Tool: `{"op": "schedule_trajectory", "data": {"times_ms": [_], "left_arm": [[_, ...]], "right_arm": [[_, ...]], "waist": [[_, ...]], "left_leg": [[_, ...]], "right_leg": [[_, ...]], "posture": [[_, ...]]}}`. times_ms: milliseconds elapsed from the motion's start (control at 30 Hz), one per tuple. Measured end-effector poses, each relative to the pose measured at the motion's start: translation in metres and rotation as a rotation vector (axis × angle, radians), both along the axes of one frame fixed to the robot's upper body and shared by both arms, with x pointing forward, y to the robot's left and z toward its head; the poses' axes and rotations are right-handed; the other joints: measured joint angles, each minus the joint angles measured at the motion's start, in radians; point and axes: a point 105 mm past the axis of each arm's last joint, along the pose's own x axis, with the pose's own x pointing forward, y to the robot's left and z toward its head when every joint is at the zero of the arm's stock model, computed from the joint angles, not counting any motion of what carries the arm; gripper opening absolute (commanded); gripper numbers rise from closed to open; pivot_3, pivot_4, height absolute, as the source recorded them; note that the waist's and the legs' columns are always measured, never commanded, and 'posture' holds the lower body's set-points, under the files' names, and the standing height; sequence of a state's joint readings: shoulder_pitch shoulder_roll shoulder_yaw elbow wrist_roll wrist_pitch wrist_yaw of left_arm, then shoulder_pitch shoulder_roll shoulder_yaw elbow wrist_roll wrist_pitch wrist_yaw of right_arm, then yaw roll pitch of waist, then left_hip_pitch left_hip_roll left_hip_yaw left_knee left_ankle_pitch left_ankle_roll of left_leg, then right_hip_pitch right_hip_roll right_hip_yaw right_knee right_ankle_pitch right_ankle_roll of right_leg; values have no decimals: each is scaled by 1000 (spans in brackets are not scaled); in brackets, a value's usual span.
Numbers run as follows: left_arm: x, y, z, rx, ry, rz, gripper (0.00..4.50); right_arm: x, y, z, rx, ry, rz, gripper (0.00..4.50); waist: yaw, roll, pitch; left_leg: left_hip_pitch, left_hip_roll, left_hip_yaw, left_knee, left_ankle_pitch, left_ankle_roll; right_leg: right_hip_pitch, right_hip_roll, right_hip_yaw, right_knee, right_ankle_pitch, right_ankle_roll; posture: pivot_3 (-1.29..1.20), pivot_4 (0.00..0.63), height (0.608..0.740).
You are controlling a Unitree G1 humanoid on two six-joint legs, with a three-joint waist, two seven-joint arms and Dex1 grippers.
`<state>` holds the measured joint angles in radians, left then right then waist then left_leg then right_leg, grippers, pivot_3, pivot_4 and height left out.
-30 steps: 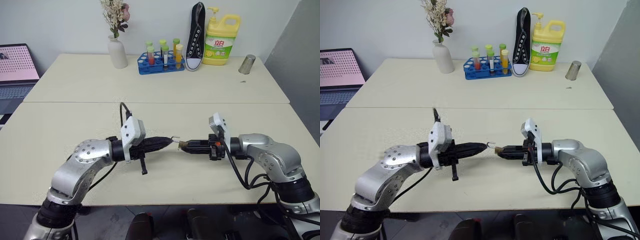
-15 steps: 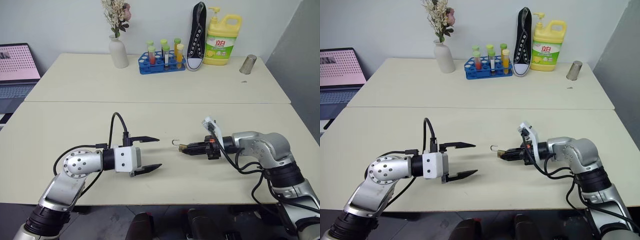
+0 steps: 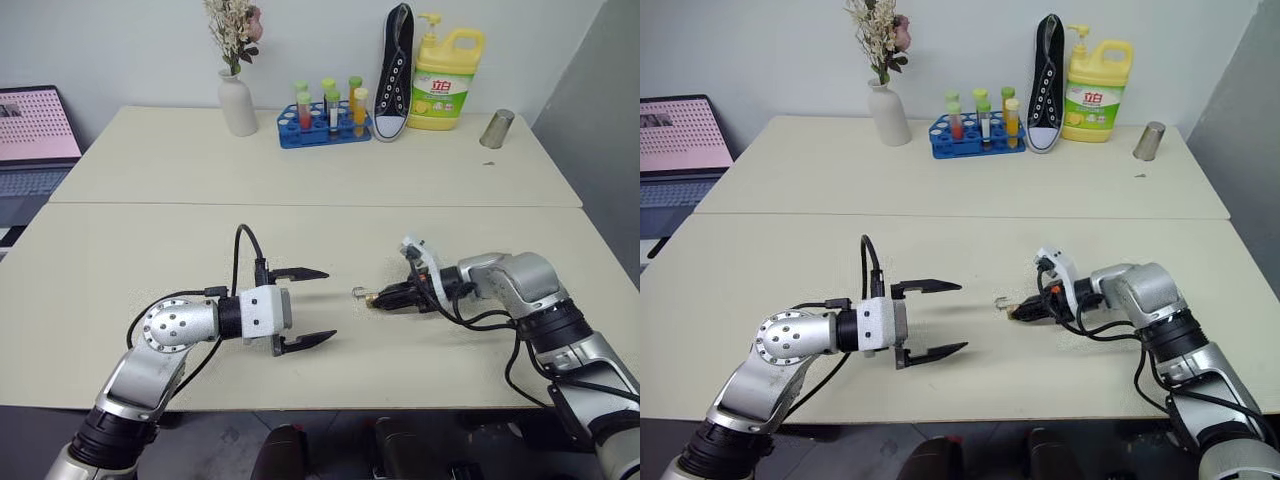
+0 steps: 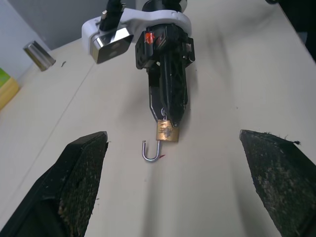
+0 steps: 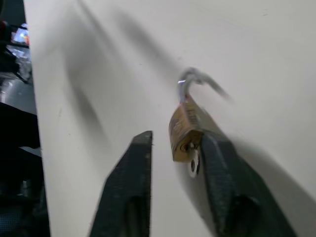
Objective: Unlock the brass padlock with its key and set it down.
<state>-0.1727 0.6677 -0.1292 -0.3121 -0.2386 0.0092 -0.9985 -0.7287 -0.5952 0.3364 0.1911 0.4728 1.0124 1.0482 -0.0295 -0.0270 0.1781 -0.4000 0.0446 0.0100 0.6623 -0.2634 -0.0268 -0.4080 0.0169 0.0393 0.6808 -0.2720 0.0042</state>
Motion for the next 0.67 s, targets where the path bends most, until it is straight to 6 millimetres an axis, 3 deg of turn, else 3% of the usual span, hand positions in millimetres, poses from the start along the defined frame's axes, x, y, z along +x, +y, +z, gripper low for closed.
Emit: {"op": "schedule_trajectory", "data": {"times_ms": [133,200,367,500,667], "left_arm": [[4,4,-3,-13,88,54,4500],[7,10,-5,-1,116,96,4500],[6,22,-8,50,130,176,4500],[-2,26,-12,79,159,151,4500],[-6,27,-14,98,180,113,4500]], "right_arm": [[-2,-14,3,-44,-92,18,3981],[-7,-19,5,-41,-129,24,4482],[-17,-23,22,-4,-294,47,4482],[-31,-31,22,-40,-409,97,4482],[-33,-34,32,-46,-520,99,4482]], "waist": [[0,0,0],[0,0,0],[-2,0,0],[0,0,0],[0,0,0]], "left_leg": [[0,0,-1,0,0,0],[0,0,-1,0,0,0],[0,1,-1,0,0,0],[0,0,0,0,0,0],[1,0,0,0,0,0]], "right_leg": [[0,0,-1,0,0,1],[0,0,0,0,-2,4],[0,0,0,0,-2,4],[0,0,0,0,-2,4],[0,0,0,0,-3,4]], "posture": [[0,150,740],[0,150,740],[0,150,740],[0,150,740],[0,150,740]]}}
